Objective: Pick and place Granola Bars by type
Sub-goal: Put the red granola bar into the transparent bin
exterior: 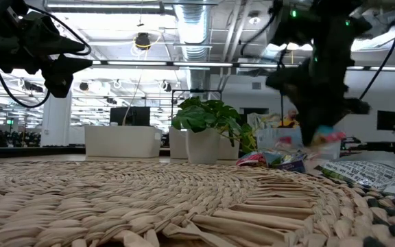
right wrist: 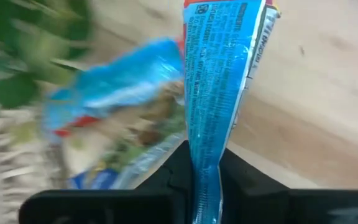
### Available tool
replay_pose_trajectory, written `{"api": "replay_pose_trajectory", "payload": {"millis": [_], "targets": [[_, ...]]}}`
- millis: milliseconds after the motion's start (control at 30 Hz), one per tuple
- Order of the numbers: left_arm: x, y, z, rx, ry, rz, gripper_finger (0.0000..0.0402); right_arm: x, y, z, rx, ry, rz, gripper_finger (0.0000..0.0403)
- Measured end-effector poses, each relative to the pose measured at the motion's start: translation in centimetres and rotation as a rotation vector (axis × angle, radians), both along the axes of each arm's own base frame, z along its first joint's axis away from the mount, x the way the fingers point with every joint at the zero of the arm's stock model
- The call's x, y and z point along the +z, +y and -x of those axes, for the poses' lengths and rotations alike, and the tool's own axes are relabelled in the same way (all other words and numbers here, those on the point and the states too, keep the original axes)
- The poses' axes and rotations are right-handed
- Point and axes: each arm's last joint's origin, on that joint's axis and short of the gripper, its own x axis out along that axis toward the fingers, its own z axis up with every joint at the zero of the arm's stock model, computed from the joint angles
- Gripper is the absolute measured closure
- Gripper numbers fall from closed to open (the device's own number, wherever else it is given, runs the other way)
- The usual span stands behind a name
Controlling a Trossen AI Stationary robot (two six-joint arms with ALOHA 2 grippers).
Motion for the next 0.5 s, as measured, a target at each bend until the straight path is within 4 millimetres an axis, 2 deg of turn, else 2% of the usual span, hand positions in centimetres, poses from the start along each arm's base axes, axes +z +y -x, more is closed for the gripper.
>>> {"api": "replay_pose_trajectory", "payload": {"millis": [233, 367, 500], "targets": [[0.0, 0.0, 0.0, 0.0, 0.0, 0.0, 0.0248, 4.6, -2.1, -0.6, 0.173, -0.217, 0.114, 0.0374], [0.0, 0.0, 0.0, 0.0, 0.0, 0.0, 0.0248, 6.8, -5.2, -1.0, 0.184, -0.322, 0.209, 0.0376], [0.0, 0.0, 0.0, 0.0, 0.0, 0.0, 0.0248, 8.0, -9.2, -0.7, 0.144, -0.334, 0.299, 0.0374]]}}
